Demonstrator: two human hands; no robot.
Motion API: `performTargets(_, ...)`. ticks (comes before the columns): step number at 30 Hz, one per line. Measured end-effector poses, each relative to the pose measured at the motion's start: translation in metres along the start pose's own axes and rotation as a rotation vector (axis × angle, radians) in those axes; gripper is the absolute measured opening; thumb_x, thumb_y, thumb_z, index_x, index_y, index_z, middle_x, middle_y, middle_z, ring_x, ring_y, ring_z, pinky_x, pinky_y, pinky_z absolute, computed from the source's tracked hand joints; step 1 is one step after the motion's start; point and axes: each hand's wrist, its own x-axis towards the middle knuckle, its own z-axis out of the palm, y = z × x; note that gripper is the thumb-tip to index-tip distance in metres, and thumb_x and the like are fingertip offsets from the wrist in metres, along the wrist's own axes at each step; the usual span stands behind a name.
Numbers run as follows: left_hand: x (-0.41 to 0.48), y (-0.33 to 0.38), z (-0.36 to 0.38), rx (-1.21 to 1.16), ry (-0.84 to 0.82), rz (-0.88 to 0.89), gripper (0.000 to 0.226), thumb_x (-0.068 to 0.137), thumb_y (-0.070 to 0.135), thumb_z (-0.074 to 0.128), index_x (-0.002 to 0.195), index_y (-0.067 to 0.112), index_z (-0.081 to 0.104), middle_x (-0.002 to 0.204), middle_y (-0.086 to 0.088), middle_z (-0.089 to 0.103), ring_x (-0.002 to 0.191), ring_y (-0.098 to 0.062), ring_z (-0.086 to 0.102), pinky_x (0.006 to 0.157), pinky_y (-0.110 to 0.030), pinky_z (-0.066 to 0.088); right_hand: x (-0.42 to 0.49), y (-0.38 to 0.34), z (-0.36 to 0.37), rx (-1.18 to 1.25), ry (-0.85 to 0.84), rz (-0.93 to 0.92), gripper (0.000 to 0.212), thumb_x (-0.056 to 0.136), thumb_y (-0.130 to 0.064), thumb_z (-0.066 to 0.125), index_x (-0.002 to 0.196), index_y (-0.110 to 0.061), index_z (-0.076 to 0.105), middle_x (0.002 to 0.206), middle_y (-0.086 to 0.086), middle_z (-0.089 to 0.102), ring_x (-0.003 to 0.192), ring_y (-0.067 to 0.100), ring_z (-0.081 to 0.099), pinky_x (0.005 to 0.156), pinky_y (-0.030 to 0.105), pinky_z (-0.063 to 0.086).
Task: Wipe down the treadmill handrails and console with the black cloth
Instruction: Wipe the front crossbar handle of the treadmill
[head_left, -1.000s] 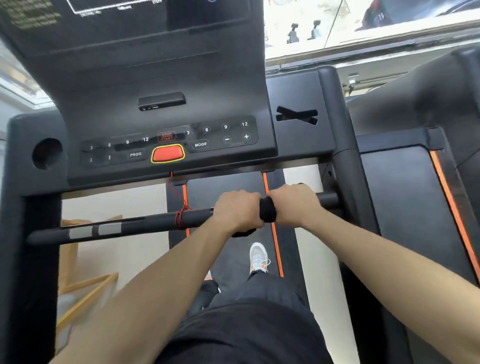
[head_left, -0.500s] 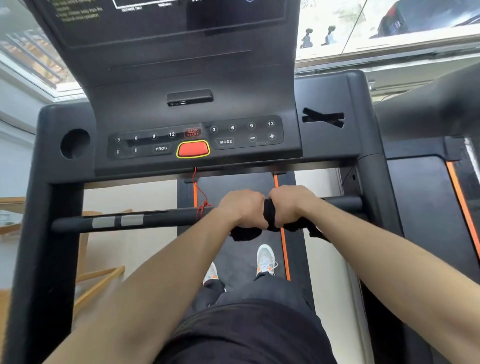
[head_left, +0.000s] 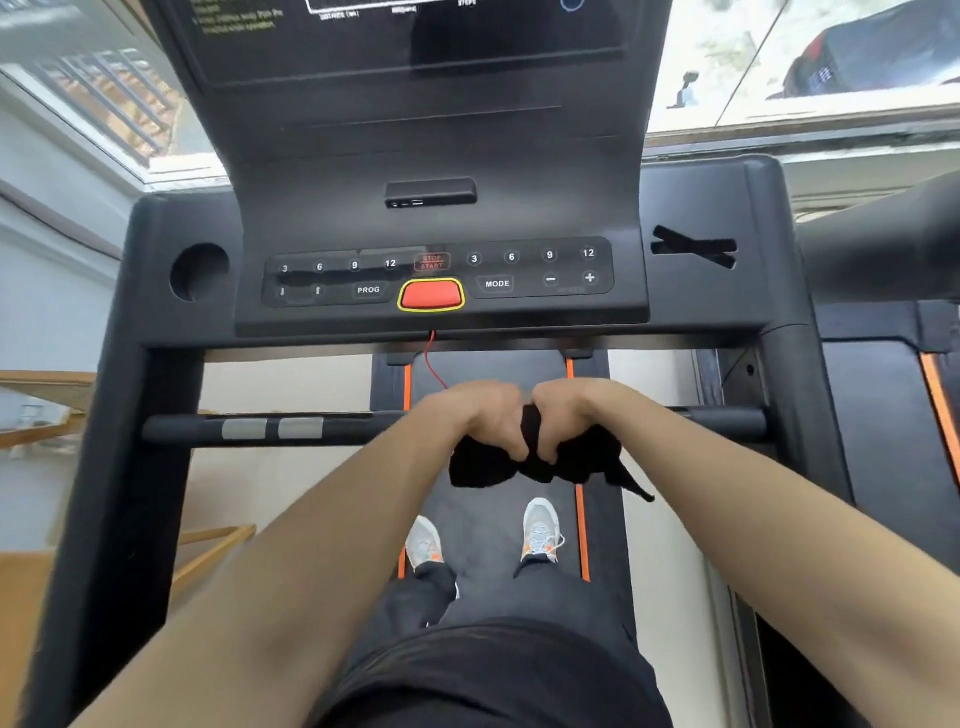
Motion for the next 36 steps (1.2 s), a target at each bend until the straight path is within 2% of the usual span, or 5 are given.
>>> performTargets(4, -0.006, -0.001, 0.003, 0.001, 0.036, -0.013, 0.028, 0.066, 0.047, 0.075, 0.081, 0.026, 0.063, 0.080, 0.005, 0.068, 0.073, -0.019, 0.065, 0.058, -0.029, 0.049, 0.000, -0.010, 0.005, 0.003, 0.040, 0.014, 0.023, 0.057, -0.026, 0.078, 0.077, -0.018, 0.072, 0.072, -0.001, 0.074, 0.071, 0.024, 0.073, 0.063, 0.033, 0.060)
performTargets(13, -0.003, -0.012, 0.075, 0.458, 0.990, 0.079, 0.018, 0.068, 0.005, 0.070, 0.076, 0.015, 0.057, 0.064, -0.003, 0.058, 0.054, -0.025, 0.057, 0.048, -0.033, 0.035, 0.013, -0.013, 0.089, -0.407, 1.155, 0.032, 0.027, 0.055, -0.005, 0.072, 0.071, -0.017, 0.054, 0.063, 0.002, 0.055, 0.057, 0.027, 0.054, 0.053, 0.034, 0.036)
performTargets(26, -0.001, -0.013, -0.019, -0.126, -0.259, -0.058, 0.026, 0.063, 0.030, 0.080, 0.085, 0.021, 0.069, 0.094, -0.003, 0.074, 0.085, -0.022, 0.072, 0.085, -0.040, 0.061, 0.007, -0.021, -0.006, 0.065, -0.103, -0.019, 0.019, 0.067, -0.020, 0.082, 0.084, -0.017, 0.072, 0.077, -0.001, 0.072, 0.072, 0.020, 0.071, 0.062, 0.028, 0.056)
performTargets(31, -0.008, -0.008, 0.002, 0.047, 0.019, -0.004, 0.023, 0.071, 0.041, 0.077, 0.079, 0.025, 0.064, 0.079, 0.002, 0.070, 0.073, -0.021, 0.066, 0.055, -0.028, 0.048, 0.007, -0.022, 0.009, -0.019, 0.078, -0.006, 0.016, 0.062, -0.027, 0.077, 0.075, -0.019, 0.071, 0.070, -0.001, 0.073, 0.068, 0.023, 0.072, 0.060, 0.034, 0.060)
performTargets(36, -0.013, -0.012, 0.045, 0.290, 0.607, -0.027, 0.014, 0.086, 0.029, 0.059, 0.098, 0.021, 0.060, 0.090, 0.000, 0.070, 0.079, -0.026, 0.068, 0.058, -0.033, 0.042, 0.003, -0.019, 0.059, -0.320, 0.797, -0.009, 0.010, 0.075, -0.023, 0.066, 0.084, -0.021, 0.062, 0.077, -0.001, 0.067, 0.072, 0.027, 0.067, 0.055, 0.032, 0.042)
